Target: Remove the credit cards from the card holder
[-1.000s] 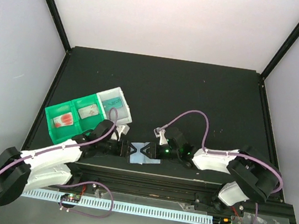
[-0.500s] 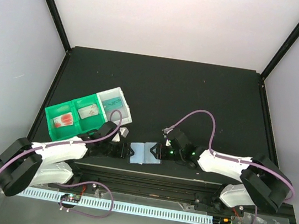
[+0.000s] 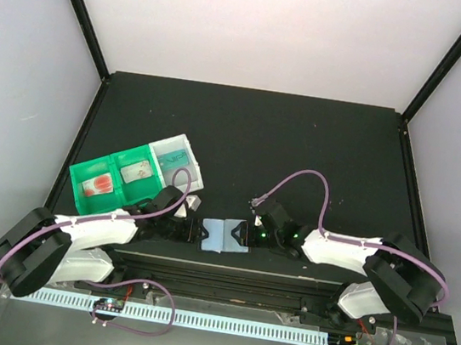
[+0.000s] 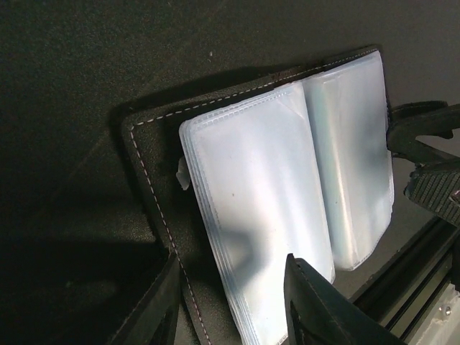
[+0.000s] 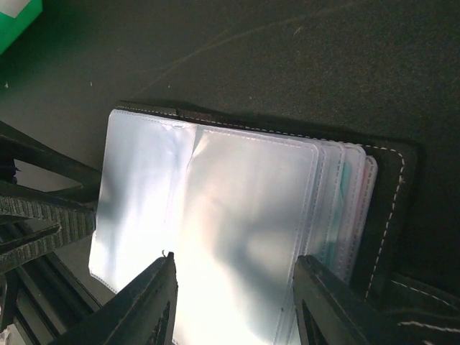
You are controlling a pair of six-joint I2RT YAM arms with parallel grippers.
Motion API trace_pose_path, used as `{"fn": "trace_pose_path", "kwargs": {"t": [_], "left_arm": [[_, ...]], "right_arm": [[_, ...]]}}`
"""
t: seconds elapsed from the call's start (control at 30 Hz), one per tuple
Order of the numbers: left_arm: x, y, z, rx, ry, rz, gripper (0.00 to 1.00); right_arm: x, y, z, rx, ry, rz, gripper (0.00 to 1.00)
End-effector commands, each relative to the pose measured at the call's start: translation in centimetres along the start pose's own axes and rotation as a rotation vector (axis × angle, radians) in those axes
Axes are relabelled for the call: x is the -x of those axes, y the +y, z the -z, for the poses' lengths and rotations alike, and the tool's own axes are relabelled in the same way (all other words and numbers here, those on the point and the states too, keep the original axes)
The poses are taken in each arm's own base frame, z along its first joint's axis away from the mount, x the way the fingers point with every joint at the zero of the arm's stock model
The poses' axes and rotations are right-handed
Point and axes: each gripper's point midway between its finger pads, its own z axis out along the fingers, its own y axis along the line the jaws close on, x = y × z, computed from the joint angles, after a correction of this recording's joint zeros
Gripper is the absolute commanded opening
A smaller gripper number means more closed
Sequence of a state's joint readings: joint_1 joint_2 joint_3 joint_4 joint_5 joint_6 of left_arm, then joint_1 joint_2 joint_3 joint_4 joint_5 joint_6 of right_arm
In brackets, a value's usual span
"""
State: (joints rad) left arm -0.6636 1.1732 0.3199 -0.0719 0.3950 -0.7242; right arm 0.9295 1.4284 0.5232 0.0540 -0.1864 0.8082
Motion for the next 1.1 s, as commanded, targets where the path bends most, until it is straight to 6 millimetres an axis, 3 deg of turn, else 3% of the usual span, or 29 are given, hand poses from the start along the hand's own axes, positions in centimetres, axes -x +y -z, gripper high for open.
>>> {"fn": "trace_pose_path", "kwargs": {"t": [0.0,0.53,0.77,1.07], "left_arm": [[0.4,-0.7,-0.2,-0.023,-0.002,-0.025,0.42],[0.1,-0.9,-0.1,-0.038,-0.001,-0.021,0.41],[0.0,-1.1,-0.1,-0.053,0.003,-0.023,0.41],[-0.1,-1.2,-0.2,-0.064,0.007,-0.022,0.41]], "right_arm": [[0.7,1.1,-0.1,0.046,-0.01,0.013,0.45],[0.9,3.1,-0.1,0.146,-0.003,0.012,0.45],[0.9,-0.5,0.8,-0.047,-0.043,0.001,0.45],[0.0,-1.3,-0.1,-0.061,-0.008,-0.02,0.45]]}}
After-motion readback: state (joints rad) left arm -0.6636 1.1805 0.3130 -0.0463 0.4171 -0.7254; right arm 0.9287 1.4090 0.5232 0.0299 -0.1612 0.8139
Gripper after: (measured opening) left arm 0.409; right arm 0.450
